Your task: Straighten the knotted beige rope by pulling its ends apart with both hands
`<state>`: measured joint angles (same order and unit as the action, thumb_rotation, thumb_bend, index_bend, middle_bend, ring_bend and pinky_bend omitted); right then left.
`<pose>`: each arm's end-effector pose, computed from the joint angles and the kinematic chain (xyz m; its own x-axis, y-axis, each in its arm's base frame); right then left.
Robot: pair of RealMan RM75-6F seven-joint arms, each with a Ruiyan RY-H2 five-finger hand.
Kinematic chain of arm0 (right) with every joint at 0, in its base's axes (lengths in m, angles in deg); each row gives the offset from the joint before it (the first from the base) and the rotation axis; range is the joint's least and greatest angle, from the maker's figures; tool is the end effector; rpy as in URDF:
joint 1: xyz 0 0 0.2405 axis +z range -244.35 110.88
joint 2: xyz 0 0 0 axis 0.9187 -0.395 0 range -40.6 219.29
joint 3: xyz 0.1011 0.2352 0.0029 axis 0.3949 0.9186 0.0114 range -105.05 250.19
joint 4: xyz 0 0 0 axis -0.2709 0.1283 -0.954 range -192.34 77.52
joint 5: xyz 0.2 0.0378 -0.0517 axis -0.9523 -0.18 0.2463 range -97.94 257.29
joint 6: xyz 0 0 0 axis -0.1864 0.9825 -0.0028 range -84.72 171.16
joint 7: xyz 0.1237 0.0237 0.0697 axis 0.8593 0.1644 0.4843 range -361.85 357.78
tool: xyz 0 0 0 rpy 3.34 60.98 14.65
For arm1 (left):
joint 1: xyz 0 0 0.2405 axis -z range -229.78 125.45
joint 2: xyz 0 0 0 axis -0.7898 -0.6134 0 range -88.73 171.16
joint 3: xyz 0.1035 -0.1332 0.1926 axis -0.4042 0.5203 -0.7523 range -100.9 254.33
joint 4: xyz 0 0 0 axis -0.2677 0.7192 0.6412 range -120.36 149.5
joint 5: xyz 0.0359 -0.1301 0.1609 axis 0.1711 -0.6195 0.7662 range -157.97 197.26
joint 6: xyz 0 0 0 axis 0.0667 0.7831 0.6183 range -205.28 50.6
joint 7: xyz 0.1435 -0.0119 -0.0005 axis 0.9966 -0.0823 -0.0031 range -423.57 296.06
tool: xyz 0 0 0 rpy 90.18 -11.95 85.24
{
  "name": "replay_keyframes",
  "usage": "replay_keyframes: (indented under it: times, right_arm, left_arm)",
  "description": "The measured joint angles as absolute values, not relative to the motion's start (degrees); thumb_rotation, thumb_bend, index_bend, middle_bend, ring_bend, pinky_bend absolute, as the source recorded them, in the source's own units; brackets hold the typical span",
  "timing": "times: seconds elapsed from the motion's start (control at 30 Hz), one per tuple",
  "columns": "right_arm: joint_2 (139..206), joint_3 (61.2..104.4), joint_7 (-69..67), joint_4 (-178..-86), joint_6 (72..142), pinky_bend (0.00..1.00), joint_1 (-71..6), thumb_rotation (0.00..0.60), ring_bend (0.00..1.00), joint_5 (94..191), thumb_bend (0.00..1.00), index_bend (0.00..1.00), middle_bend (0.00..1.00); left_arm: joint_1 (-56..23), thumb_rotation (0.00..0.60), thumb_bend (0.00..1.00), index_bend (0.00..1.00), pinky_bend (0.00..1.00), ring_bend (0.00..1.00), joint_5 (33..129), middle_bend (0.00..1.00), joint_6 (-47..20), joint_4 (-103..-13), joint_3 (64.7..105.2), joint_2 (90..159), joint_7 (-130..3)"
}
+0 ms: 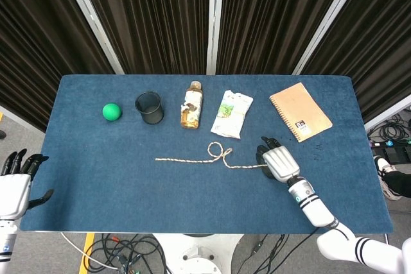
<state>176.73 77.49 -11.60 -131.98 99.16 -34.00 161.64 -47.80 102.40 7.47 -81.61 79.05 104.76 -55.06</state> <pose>-0.2274 -0.3141 -0.0078 0.5562 -0.2399 0.7957 -0.7987 -0.4189 0.4320 -0.3083 0.1752 0.1569 0.4765 0.0311 0.8786 0.8774 0.0459 -0.4775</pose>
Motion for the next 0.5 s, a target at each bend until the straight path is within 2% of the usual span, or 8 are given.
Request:
replay_keyframes:
  times: [0.17, 0.5]
  right_arm:
    - [177.0, 77.3, -12.1, -131.9, 98.9, 0.16, -33.7, 0.600, 0.08, 161.1, 0.36, 0.53, 0.30]
    - [177.1, 77.1, -12.9, -132.0, 99.3, 0.16, -33.7, 0.600, 0.08, 160.5, 0.48, 0.59, 0.32]
  left_arm:
    - [-47.9, 0.600, 0.14, 0.22, 0.00, 0.01, 102.3, 0.18, 7.5, -81.4, 79.1, 104.9, -55.3]
    - [-45.5, 0.600, 0.14, 0.22, 0.00, 0.01, 104.8, 0.18, 5.7, -80.7, 79.5, 104.8, -56.3]
